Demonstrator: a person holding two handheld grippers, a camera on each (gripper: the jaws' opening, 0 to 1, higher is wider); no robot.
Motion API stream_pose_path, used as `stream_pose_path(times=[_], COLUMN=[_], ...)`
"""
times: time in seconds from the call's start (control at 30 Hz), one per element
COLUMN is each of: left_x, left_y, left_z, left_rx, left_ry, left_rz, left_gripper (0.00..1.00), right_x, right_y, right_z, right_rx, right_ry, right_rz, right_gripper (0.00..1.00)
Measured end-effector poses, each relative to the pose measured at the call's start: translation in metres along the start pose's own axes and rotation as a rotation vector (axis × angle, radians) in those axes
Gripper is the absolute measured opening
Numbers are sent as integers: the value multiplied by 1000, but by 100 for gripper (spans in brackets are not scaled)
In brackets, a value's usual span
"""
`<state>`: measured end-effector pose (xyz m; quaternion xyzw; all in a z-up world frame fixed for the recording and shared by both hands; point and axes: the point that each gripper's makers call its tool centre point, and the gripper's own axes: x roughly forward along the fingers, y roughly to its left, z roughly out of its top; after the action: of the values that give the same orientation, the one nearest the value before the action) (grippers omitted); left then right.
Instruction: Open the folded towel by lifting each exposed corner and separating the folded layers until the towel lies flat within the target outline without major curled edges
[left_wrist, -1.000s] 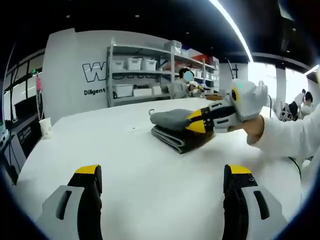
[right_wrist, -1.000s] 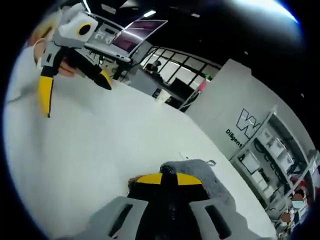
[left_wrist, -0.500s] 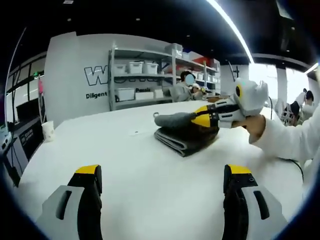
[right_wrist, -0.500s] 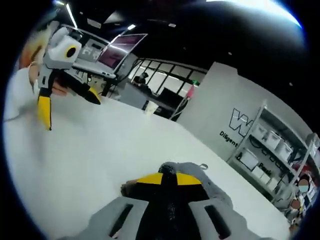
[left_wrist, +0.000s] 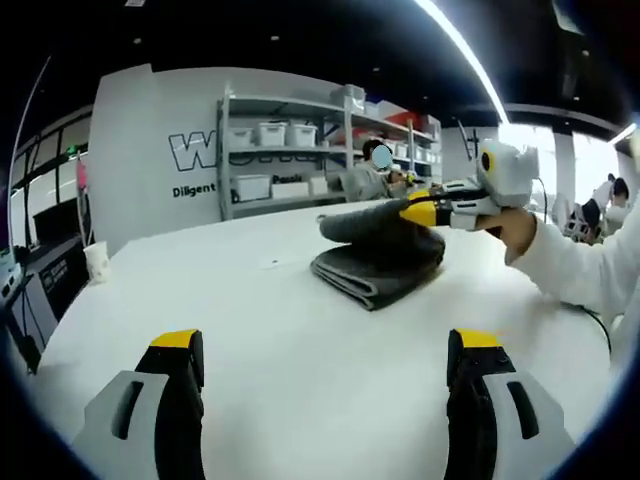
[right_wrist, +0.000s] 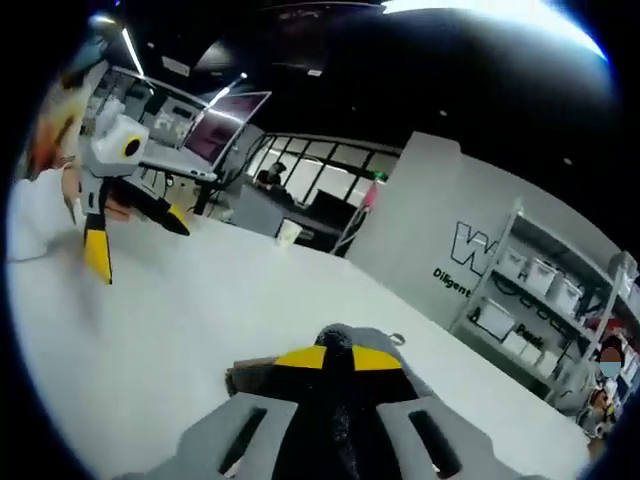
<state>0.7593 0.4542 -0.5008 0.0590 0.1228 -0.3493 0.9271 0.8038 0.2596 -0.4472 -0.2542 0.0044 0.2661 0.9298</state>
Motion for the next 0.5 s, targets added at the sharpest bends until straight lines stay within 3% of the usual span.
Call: stream_pose_path(times=[0.5], left_x=[6], left_y=[5], left_z=[-4], left_rx=[-7], left_ry=[10], left_rz=[6], left_gripper=[100], right_x=[-28], right_y=[-42], right_z=[4], right_rx=[23], right_ry=[-39], right_rz=[-63], right_gripper=[0])
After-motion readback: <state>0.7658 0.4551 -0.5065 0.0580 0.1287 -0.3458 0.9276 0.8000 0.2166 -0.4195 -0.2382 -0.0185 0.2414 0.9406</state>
